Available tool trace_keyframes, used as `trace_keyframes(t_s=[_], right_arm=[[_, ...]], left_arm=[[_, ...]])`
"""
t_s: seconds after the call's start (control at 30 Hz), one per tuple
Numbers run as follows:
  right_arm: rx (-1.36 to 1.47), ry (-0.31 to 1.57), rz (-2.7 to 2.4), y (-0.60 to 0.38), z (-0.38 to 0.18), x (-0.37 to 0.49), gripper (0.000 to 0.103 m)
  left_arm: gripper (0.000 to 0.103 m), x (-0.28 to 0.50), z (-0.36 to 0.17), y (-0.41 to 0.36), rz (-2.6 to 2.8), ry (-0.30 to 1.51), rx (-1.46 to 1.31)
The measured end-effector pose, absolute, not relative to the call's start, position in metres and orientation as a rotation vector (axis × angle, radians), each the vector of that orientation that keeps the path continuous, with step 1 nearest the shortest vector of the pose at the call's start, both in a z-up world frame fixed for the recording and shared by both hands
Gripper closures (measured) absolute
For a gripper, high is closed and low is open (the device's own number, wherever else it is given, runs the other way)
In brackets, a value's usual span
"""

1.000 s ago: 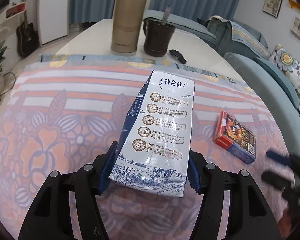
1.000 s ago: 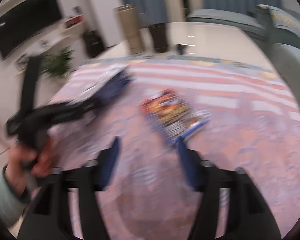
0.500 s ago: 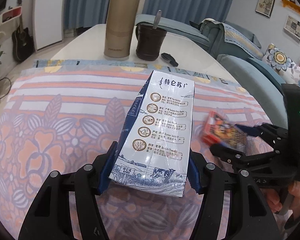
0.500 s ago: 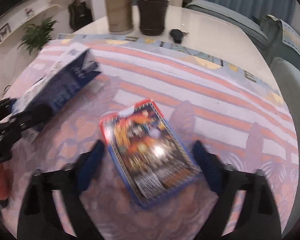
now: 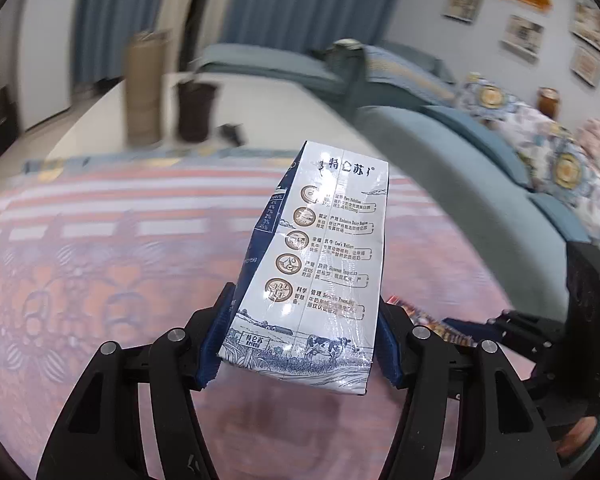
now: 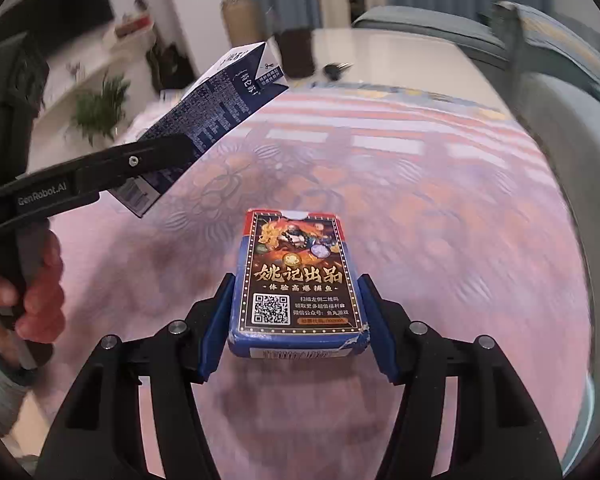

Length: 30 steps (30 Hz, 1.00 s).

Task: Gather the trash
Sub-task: 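Carry the carton and card box over the wastebasket and open both tools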

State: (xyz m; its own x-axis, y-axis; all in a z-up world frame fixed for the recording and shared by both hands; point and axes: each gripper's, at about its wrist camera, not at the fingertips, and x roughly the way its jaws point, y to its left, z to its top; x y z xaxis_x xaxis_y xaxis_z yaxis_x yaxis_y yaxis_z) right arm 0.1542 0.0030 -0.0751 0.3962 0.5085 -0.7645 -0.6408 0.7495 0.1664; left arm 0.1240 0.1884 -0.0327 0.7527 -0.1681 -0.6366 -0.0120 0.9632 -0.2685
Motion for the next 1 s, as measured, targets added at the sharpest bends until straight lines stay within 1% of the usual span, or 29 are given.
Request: trace_keyframes(t_s=[0.17, 0.37, 0.53, 0.7, 0.87, 1.0], right_arm=[[-0.052, 0.863, 0.679, -0.062, -0.047, 0.129, 0.046], [0.067, 0.718, 0.528, -0.164, 0.004, 0.095, 0.046], [0.122, 0.656, 0.374, -0.243, 0.018, 0.081, 0.046], [0.199, 0.677, 0.225, -0.311, -0.003, 0.075, 0.046], [0.258, 0.754, 0.096, -0.36, -0.042, 0.083, 0.046], [0.3, 0.833, 0.001, -0.383, -0.077, 0.101, 0.046]], left_arm=[[0.044, 0.111, 0.007, 0.13, -0.178, 0.664, -0.237], [0.044, 0.102, 0.054, 0.048, -0.284, 0.593, -0.174], [0.044, 0.11, 0.072, -0.025, -0.372, 0.589, -0.149], [0.044, 0.13, 0.051, -0.102, -0.444, 0.652, -0.098], [0.044, 0.156, 0.013, -0.154, -0.498, 0.739, -0.038], [0.043, 0.169, -0.012, -0.182, -0.524, 0.786, 0.008]])
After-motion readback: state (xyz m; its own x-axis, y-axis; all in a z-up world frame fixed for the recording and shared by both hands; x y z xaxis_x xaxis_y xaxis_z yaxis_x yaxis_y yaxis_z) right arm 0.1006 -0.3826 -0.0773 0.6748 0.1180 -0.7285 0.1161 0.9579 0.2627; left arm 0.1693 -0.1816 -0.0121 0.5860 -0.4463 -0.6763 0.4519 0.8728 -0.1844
